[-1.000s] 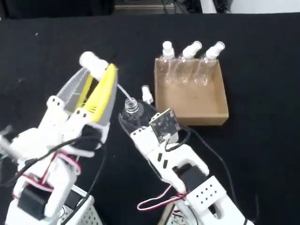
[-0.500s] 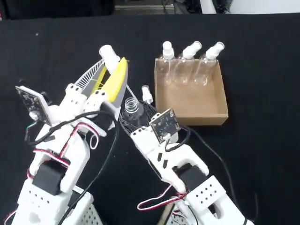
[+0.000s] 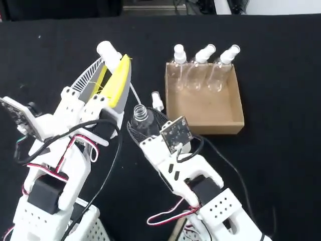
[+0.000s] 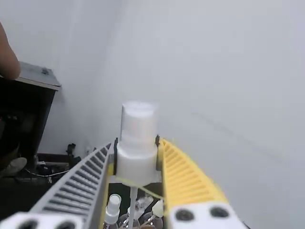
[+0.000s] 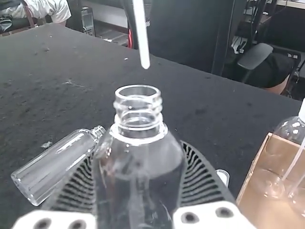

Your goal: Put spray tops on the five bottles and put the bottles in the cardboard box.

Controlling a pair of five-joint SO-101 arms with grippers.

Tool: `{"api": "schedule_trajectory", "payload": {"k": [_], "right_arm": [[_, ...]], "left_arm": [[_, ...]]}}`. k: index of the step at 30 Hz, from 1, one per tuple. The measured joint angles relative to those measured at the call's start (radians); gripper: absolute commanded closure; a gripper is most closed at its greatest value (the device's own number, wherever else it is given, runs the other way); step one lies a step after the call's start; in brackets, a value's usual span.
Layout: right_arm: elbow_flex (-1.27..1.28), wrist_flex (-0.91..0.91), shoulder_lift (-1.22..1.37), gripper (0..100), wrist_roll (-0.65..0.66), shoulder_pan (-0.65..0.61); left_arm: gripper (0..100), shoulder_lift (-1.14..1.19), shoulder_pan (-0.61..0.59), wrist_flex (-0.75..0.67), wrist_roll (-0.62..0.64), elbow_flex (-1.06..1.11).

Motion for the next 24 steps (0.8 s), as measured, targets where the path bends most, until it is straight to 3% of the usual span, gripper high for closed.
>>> {"api": "schedule_trajectory", "payload": {"k": [14,24], "right_arm": [[0.0,0.0,0.0,98.8,0.0,0.0],[0.0,0.0,0.0,98.8,0.0,0.0]], "left_arm": [[96,-0.002,0.0,0.074,0.0,0.057],[96,0.0,0.069,0.074,0.0,0.233]]}}
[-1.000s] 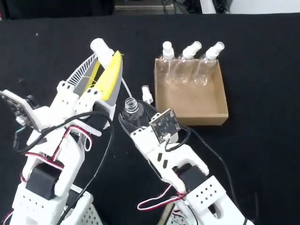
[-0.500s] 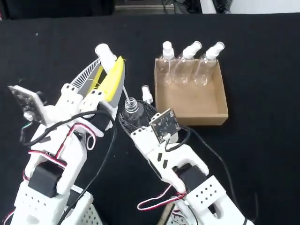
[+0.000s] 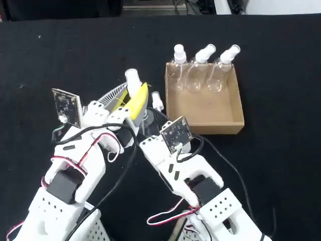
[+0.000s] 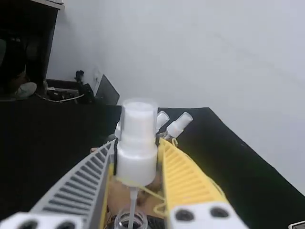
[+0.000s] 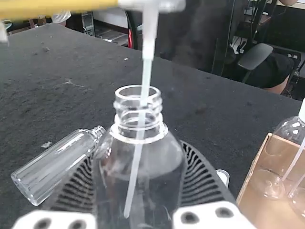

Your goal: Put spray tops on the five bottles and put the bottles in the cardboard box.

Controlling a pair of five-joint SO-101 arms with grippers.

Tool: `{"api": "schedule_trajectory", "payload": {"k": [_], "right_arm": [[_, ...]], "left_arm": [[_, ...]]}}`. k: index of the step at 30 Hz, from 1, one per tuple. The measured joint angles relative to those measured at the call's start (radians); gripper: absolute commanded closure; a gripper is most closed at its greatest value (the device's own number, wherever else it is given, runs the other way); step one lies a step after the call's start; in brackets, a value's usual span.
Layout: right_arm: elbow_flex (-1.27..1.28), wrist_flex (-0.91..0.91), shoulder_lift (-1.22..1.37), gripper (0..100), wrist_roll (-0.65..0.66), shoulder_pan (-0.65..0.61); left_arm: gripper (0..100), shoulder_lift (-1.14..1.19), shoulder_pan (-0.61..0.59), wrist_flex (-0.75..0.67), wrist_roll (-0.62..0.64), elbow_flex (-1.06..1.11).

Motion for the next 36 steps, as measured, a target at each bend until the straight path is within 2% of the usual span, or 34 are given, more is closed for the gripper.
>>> {"api": "schedule_trajectory", "payload": {"k": [4,9,11,17,23,29,36], "right_arm": [[0.0,0.0,0.0,98.8,0.0,0.0],[0.0,0.0,0.0,98.8,0.0,0.0],[0.0,0.0,0.0,98.8,0.0,0.0],[0.0,0.0,0.0,98.8,0.002,0.0],[0.0,0.0,0.0,98.8,0.002,0.0],[0.0,0.0,0.0,98.8,0.0,0.0],[0.0,0.0,0.0,98.8,0.0,0.0]], "left_arm": [[94,0.0,-0.009,0.0,0.003,0.034],[74,0.0,-0.008,0.0,0.0,0.034],[70,0.0,-0.009,0.02,0.003,0.034],[74,0.0,-0.008,0.196,0.003,0.012],[78,0.0,-0.058,0.327,0.003,-0.16],[79,0.0,-0.167,0.339,0.003,-0.267],[78,0.006,-0.207,0.322,0.003,-0.189]]}}
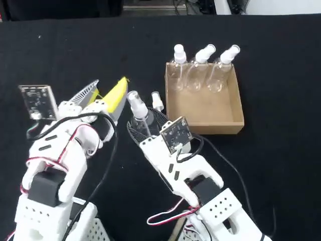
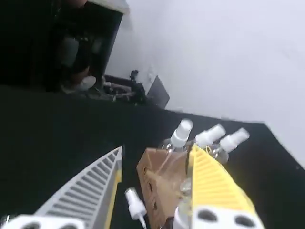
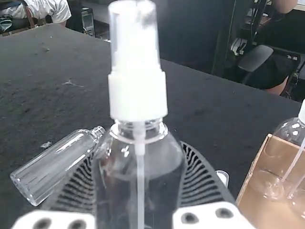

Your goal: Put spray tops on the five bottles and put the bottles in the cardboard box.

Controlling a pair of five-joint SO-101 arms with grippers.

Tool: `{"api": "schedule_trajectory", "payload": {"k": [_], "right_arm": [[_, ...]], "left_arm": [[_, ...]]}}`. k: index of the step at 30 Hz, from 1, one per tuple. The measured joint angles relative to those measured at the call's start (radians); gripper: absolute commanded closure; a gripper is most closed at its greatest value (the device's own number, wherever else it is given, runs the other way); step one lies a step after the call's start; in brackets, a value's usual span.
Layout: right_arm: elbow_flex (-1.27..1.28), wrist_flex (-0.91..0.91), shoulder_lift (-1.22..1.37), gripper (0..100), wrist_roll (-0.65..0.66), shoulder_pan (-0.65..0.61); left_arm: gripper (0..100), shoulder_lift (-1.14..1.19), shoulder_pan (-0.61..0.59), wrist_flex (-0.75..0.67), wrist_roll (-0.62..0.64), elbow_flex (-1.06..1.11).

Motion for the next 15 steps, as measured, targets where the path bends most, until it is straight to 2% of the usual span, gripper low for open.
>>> {"api": "schedule_trajectory", "payload": {"k": [9,15], "right_arm": [[0.0,0.0,0.0,98.8,0.0,0.0],[0.0,0.0,0.0,98.8,0.0,0.0]], "left_arm": [[78,0.0,0.032,0.034,0.003,0.038],[79,0.0,0.064,0.057,0.002,-0.023]]}}
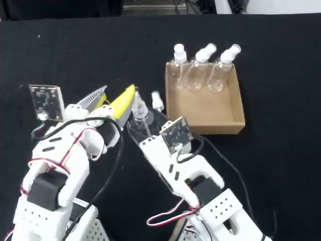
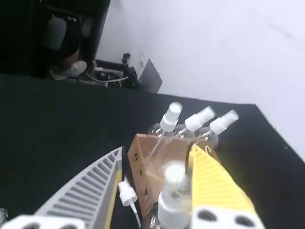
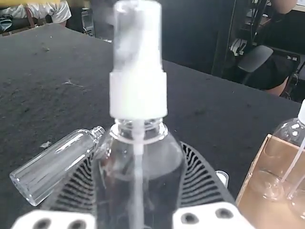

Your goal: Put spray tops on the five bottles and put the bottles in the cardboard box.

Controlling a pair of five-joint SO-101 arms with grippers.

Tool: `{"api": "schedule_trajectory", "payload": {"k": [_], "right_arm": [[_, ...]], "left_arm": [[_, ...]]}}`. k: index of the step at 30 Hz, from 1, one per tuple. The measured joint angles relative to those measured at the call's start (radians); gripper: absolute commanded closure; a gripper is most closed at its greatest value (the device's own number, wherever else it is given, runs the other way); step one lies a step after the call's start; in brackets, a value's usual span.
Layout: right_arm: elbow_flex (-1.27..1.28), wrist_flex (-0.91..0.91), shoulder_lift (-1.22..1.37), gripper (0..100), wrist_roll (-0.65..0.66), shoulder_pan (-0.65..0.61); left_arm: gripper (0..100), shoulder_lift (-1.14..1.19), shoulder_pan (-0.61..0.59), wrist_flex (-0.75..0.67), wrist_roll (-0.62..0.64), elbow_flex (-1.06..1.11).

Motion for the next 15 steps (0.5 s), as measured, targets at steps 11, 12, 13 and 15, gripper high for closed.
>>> {"api": "schedule_trajectory", "payload": {"k": [11,12,13,15], "right_arm": [[0.015,0.0,0.0,98.8,0.0,0.0],[0.015,0.0,0.0,98.8,0.0,0.0],[0.015,0.0,0.0,98.8,0.0,0.0],[0.014,0.0,0.0,98.8,0.0,0.006]], "left_arm": [[78,-0.009,-0.044,0.166,-0.002,-0.229],[78,-0.011,-0.077,0.167,-0.002,-0.232],[78,-0.011,-0.118,0.167,0.002,-0.233],[78,-0.006,-0.209,0.173,-0.002,-0.229]]}}
